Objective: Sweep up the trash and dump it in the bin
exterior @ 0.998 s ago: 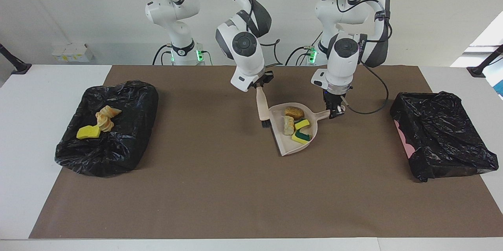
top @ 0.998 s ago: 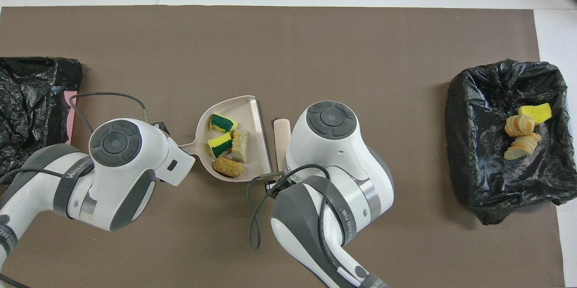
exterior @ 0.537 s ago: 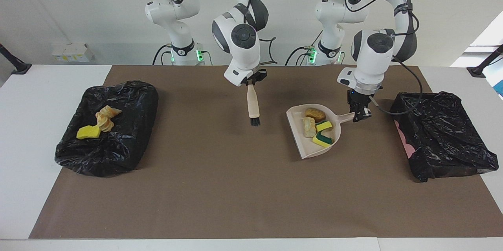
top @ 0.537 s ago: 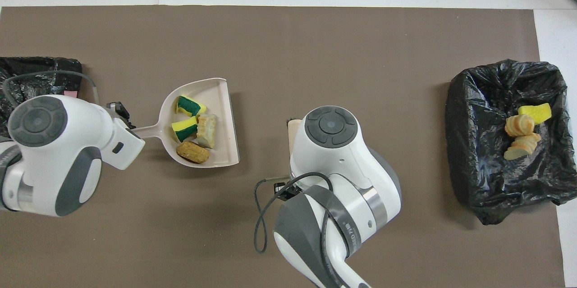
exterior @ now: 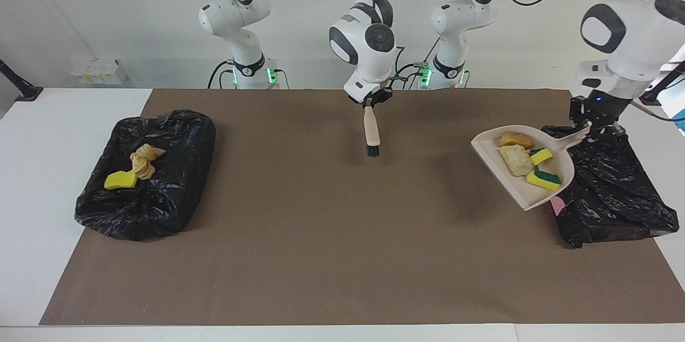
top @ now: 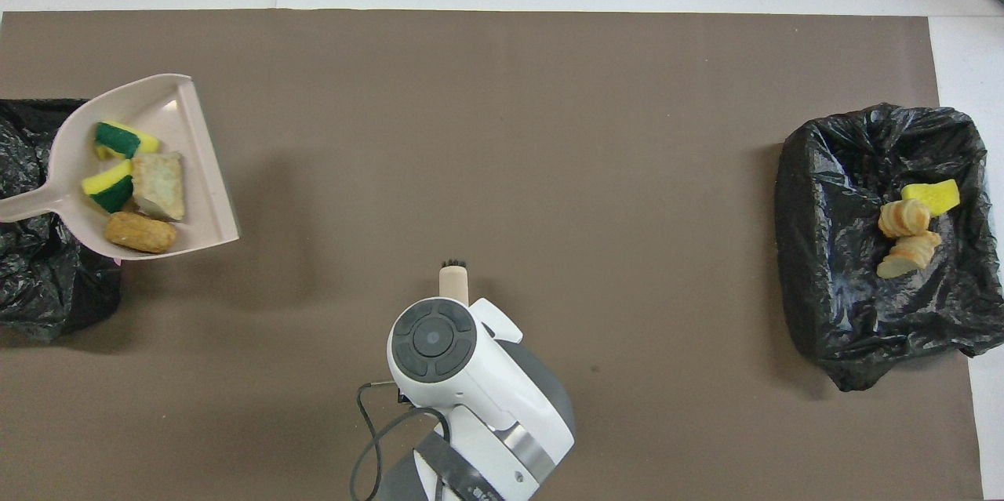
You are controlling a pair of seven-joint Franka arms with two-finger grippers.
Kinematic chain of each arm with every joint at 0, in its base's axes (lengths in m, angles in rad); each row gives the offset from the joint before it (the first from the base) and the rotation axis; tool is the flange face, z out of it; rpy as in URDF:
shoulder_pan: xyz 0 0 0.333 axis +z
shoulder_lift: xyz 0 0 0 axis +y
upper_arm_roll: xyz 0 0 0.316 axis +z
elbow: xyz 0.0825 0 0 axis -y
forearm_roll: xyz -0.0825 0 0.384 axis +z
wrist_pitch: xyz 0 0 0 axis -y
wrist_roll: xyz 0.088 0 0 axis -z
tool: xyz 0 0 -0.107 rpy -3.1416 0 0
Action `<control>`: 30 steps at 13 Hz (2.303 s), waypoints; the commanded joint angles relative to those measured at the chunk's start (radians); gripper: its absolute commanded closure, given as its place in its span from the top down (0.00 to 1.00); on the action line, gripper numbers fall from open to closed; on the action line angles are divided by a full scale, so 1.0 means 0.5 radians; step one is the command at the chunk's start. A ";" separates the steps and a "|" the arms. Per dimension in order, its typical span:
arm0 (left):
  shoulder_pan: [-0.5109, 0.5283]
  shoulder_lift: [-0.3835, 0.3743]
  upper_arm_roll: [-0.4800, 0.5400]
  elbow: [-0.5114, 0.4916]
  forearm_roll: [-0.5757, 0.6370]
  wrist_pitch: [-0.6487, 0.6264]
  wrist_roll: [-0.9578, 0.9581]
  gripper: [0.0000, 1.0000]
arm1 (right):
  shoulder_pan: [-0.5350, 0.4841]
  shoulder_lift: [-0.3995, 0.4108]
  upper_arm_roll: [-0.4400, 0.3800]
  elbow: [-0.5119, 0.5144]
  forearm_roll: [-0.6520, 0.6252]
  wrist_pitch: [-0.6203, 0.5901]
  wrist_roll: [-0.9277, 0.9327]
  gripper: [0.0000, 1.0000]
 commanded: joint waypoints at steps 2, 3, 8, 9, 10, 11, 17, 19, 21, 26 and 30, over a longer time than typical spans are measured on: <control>0.353 0.252 -0.030 0.427 0.013 -0.098 0.254 0.00 | 0.013 0.145 0.009 0.028 -0.026 0.070 0.021 0.00; 0.378 0.280 -0.018 0.476 0.120 -0.098 0.297 0.00 | 0.010 0.167 0.012 0.037 -0.019 0.051 0.003 0.00; 0.393 0.369 0.035 0.596 0.675 0.107 0.344 0.00 | 0.013 0.179 0.015 0.037 0.002 0.036 0.000 0.00; 0.393 0.378 0.035 0.596 0.816 0.193 0.335 0.00 | 0.013 0.179 0.015 0.043 -0.004 0.030 -0.025 0.00; 0.396 0.402 0.035 0.596 0.969 0.275 0.322 0.00 | 0.013 0.179 0.015 0.043 -0.004 0.033 -0.043 0.00; 0.399 0.406 0.038 0.590 1.080 0.328 0.289 0.00 | 0.013 0.179 0.015 0.043 -0.004 0.033 -0.046 0.56; 0.347 0.384 0.047 0.547 1.694 0.301 0.040 0.00 | -0.014 0.152 0.012 0.141 -0.032 -0.025 -0.080 1.00; 0.332 0.381 0.047 0.547 1.845 0.301 0.003 0.00 | -0.029 0.146 -0.006 0.196 -0.038 -0.062 -0.080 1.00; 0.292 0.372 0.047 0.547 1.983 0.295 0.003 0.00 | -0.112 0.121 0.000 0.267 -0.120 -0.148 -0.129 1.00; 0.053 0.323 0.047 0.520 2.231 0.013 -0.089 0.00 | -0.452 -0.069 -0.003 0.344 -0.194 -0.332 -0.573 1.00; -0.005 0.219 0.026 0.480 2.235 -0.018 -0.104 0.00 | -0.731 -0.146 -0.003 0.448 -0.399 -0.476 -1.021 1.00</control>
